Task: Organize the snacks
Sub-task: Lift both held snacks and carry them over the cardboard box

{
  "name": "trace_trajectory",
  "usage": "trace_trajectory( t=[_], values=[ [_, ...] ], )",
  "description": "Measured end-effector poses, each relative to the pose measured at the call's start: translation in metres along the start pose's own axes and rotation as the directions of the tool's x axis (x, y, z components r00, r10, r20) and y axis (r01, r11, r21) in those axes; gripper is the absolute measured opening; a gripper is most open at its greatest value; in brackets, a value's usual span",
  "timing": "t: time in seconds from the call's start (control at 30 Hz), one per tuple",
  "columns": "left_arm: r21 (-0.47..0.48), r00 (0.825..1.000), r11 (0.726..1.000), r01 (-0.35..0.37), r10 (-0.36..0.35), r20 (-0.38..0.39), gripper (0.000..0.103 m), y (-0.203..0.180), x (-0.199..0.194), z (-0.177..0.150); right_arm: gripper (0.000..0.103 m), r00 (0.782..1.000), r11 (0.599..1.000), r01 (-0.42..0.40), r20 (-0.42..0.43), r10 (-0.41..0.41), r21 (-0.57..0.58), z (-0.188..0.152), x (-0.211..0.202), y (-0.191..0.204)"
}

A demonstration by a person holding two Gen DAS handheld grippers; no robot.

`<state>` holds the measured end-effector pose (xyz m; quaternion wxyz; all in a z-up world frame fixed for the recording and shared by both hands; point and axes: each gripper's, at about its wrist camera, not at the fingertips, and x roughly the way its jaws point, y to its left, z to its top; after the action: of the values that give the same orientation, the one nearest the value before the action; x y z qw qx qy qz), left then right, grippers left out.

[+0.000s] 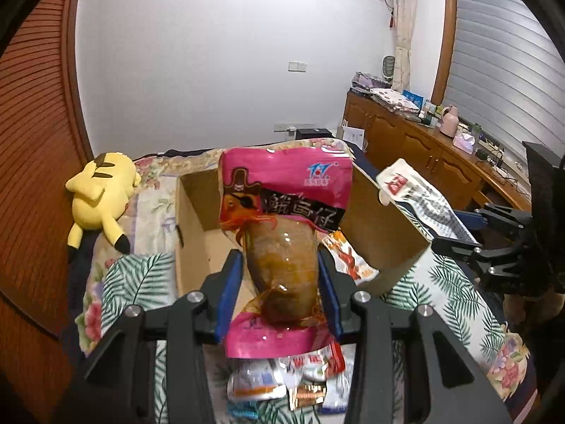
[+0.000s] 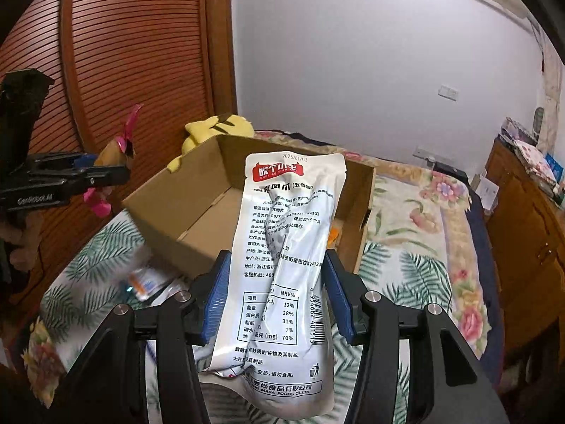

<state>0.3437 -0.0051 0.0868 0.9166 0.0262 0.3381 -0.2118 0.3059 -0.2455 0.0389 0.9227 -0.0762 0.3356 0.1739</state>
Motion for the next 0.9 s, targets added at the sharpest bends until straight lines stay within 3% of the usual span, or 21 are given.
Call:
trace_trajectory(
  t=[0.4,0.9],
  values=[
    [0.019,0.999,1.0,-0.015,0.016,-0.031,0.041,0.005,0.063,0.025,0.052,0.999,1.0,-0.017,-0.033,0.018,0.025,0.027,0.063,-0.015],
    [0.013,0.985,1.0,-0.019,0.021,-0.173,0.042,0.014,0.13,0.032,0.053,0.993,1.0,0.013,-0.119,-0.011,0.012,0.033,0.118,-0.002]
  ],
)
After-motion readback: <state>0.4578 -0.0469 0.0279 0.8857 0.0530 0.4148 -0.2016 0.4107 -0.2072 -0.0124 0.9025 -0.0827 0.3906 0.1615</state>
